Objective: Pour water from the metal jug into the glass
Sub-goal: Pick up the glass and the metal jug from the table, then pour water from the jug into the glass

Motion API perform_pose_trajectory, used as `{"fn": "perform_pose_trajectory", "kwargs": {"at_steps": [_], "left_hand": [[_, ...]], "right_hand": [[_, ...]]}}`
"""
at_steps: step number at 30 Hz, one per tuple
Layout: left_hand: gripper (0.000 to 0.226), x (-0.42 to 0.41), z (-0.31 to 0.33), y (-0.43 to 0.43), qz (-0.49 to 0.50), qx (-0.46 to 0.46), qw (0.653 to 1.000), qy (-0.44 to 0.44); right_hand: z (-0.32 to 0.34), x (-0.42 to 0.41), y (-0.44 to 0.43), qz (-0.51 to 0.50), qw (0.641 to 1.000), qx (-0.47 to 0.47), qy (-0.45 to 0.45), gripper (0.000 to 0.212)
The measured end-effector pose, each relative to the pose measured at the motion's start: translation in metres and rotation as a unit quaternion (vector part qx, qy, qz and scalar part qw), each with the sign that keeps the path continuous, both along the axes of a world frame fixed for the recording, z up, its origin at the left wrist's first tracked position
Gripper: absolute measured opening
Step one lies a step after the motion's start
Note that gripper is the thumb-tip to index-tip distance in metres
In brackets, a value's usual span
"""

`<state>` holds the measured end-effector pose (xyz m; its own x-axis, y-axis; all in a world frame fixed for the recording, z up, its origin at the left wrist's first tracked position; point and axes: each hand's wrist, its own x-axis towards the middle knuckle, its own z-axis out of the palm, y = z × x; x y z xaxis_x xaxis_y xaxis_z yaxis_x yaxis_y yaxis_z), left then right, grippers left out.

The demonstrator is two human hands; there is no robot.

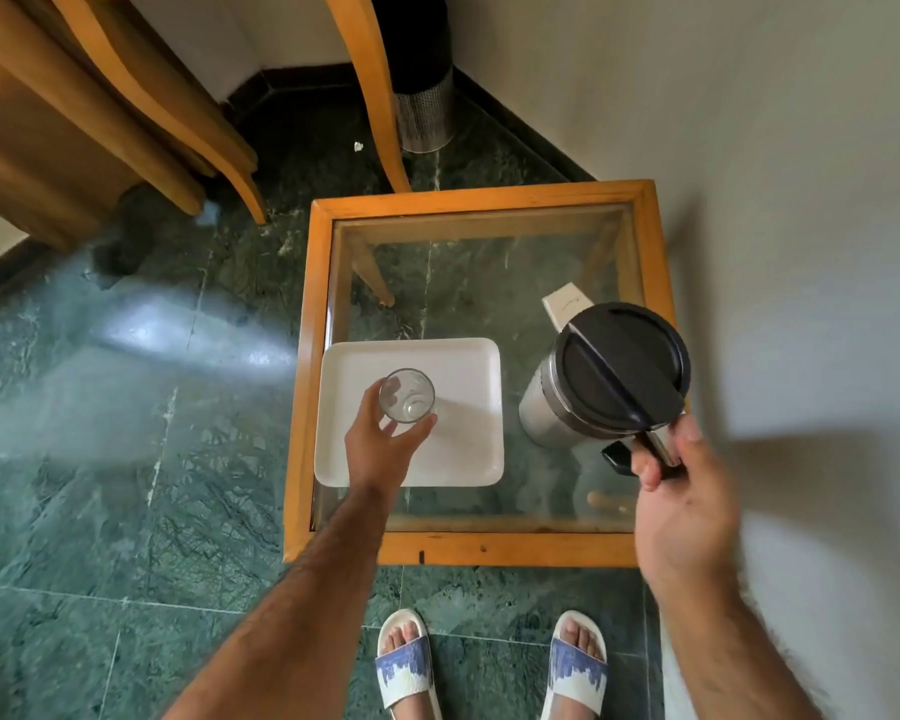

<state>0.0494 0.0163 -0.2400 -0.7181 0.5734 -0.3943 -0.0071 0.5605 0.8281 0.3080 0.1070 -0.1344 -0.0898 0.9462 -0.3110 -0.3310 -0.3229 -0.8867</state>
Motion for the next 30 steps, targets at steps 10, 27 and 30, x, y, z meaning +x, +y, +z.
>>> {"fn": "perform_pose_trajectory", "kwargs": {"at_steps": [10,27,30], "left_hand": [[0.06,-0.005,0.106,-0.006,-0.08,0.107,0.991,-0.017],[0.056,0.01,0.403,0.003,-0.18,0.211,0.953,0.12],[0.057,0.011,0.439,-0.001,-0.172,0.22,0.95,0.141]], "right_hand": [[0.083,0.033,0.029,0.069,0.997,0.001,-0.046,0.032],[0.397,-0.011,0.071,0.222,0.951,0.179,-0.122,0.052],[0.44,-0.02,0.071,0.262,0.929,0.206,-0.159,0.054]]}}
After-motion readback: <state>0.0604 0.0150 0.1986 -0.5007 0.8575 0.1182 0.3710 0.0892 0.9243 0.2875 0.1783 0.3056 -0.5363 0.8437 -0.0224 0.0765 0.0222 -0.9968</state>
